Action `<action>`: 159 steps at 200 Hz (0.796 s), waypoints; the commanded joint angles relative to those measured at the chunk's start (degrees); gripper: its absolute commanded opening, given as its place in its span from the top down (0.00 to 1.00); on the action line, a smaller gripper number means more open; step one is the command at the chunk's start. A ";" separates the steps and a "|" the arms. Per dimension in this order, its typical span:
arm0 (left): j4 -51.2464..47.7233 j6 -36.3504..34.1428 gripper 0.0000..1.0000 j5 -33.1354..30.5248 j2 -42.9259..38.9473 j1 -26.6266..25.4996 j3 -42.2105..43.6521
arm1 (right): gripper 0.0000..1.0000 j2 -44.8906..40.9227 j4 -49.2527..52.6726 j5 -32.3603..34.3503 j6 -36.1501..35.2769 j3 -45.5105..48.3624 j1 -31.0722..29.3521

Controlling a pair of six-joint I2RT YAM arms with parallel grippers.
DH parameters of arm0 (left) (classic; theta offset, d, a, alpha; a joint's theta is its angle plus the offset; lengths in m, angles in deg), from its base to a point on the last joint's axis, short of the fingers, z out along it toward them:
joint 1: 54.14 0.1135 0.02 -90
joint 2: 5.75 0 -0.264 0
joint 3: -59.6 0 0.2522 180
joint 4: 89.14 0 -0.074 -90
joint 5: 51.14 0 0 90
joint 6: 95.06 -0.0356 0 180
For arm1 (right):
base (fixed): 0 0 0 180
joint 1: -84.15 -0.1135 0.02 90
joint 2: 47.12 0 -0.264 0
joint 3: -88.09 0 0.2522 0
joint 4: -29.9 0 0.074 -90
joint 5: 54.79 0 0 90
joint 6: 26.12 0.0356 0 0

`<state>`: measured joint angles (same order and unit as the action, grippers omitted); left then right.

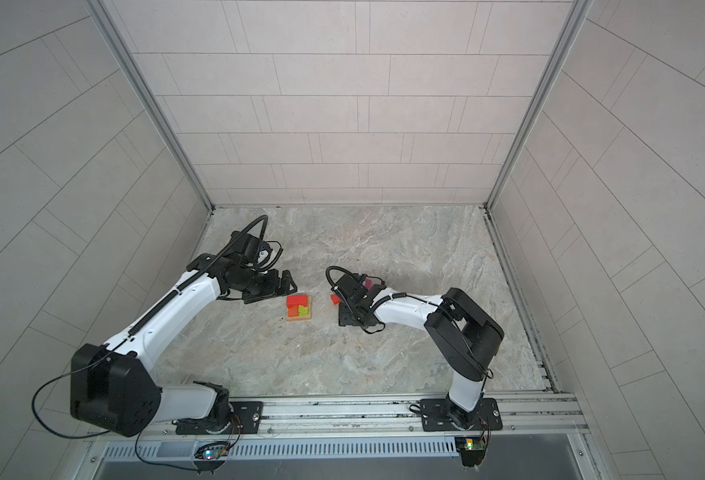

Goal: Build the wood block tower
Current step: 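Carry the pink block toward the stack, set it down, open right gripper, then move the left gripper onto the pink block and close it while the right gripper withdraws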

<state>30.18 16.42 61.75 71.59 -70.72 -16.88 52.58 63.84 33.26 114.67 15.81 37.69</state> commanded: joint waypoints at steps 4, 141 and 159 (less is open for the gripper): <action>-0.20 2.39 0.03 -3.32 -0.69 -3.38 -1.60 | 0.26 -3.05 -1.71 -0.58 1.49 1.40 0.35; 3.52 17.98 0.05 -17.40 12.41 -27.01 -11.01 | 0.07 -33.58 0.73 -3.20 -13.31 14.44 18.50; 6.75 19.72 0.04 -18.85 15.38 -28.87 -10.82 | 0.06 -36.74 0.74 -6.26 -14.31 15.75 22.13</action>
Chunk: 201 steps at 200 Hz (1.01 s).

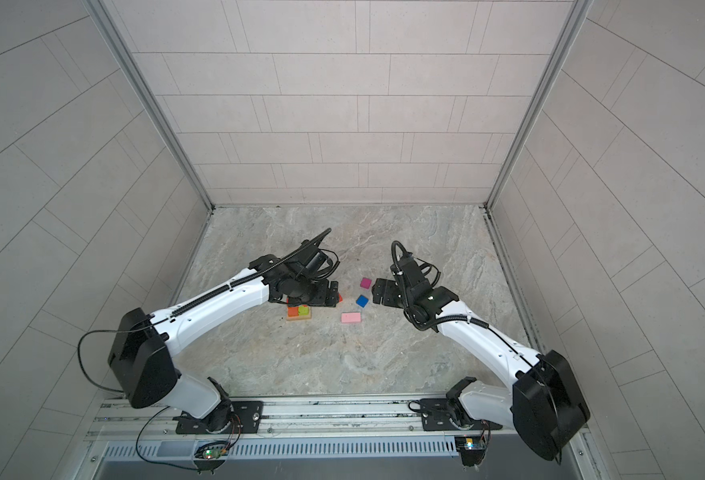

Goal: Build the wood block tower
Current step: 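Move the left gripper onto the pink block and close it while the right gripper withdraws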

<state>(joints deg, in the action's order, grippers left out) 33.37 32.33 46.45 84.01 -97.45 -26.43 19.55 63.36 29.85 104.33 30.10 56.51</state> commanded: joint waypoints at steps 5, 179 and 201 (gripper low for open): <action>4.25 5.67 0.05 -3.89 4.02 -2.50 -1.21 | 0.06 -4.19 1.18 -4.06 -4.46 1.60 4.13; 4.00 9.49 0.09 -9.71 24.40 -9.78 -10.80 | 0.05 -6.18 4.73 -15.91 -9.04 2.39 13.56; 4.26 10.41 0.09 -9.60 24.76 -9.76 -10.22 | 0.05 -5.94 4.73 -16.40 -8.98 2.30 13.64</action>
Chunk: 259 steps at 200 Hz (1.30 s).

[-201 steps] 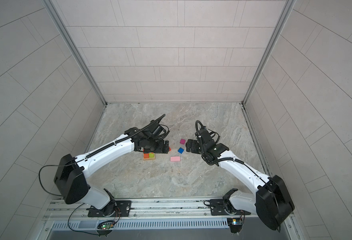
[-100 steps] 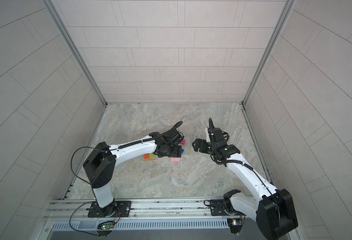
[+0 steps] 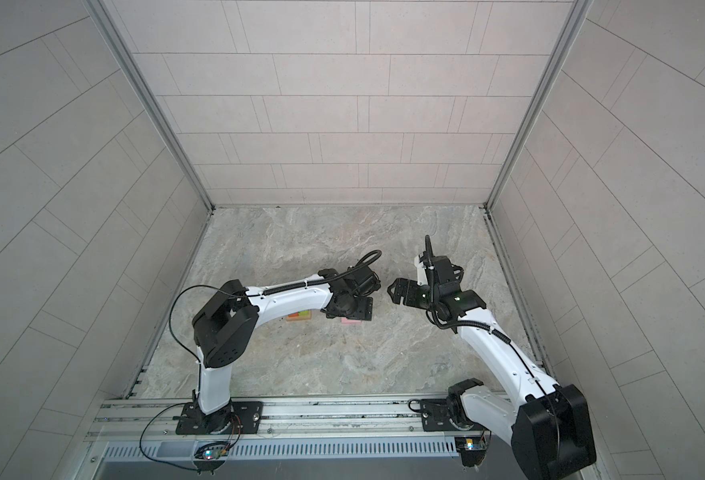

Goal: Build the wood block tower
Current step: 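Move the left gripper onto the pink block and close it while the right gripper withdraws, then lift the pink block with the left gripper and carry it over the stack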

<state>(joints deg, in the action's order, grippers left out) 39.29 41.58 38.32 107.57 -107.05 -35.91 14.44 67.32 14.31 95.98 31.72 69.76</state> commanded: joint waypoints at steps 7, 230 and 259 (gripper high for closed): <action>-1.23 1.31 0.09 -1.49 1.20 -0.18 -0.47 | 0.05 -0.83 0.77 -1.01 -0.63 0.60 0.50; 1.54 3.84 0.24 -1.88 4.28 -0.27 1.58 | 0.05 -2.84 1.74 -3.53 -1.25 1.92 2.40; 0.47 3.49 0.26 -2.63 4.10 -0.28 1.82 | 0.05 -2.76 1.74 -3.55 -1.11 1.83 2.45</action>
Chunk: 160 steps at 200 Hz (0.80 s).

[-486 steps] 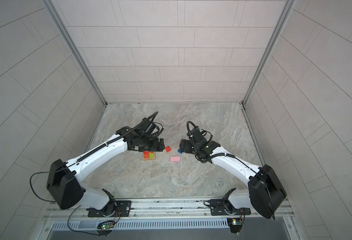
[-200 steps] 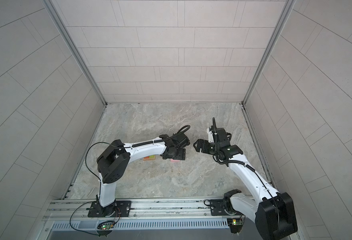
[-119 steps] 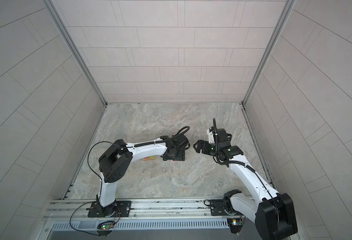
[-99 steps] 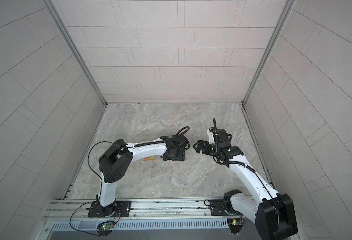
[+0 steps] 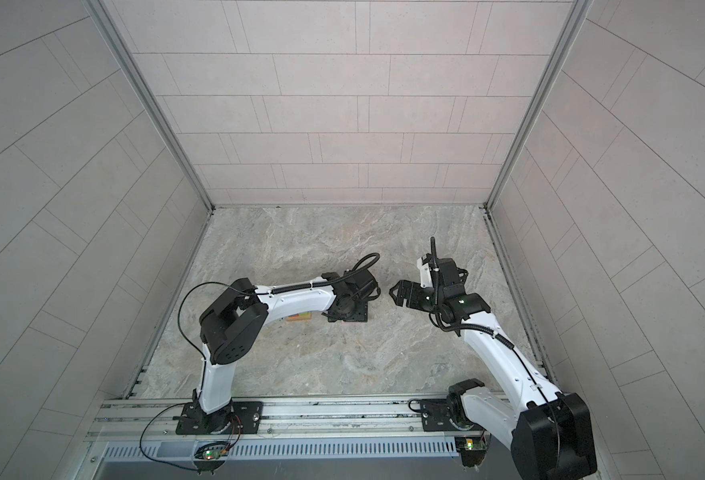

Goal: Build the wood block tower
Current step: 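Lift the pink block with the left gripper and carry it over the stack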

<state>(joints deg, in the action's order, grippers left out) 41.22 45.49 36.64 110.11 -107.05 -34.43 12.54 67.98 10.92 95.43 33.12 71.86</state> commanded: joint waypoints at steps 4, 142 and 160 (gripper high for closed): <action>-1.56 -0.52 0.26 -0.95 1.57 -0.26 0.37 | 0.05 -0.86 1.08 -0.18 -0.60 0.41 0.41; -9.55 -5.72 0.48 -4.27 -4.48 0.06 -2.92 | 0.05 -0.31 1.08 -0.80 -0.78 0.36 0.52; -11.63 -6.84 0.48 -4.72 -6.12 0.73 -4.23 | 0.06 -0.16 1.08 -1.27 -1.35 0.34 0.48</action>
<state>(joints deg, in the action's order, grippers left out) 35.05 41.42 34.39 108.51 -107.03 -35.52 12.54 68.00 10.35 95.35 33.12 72.21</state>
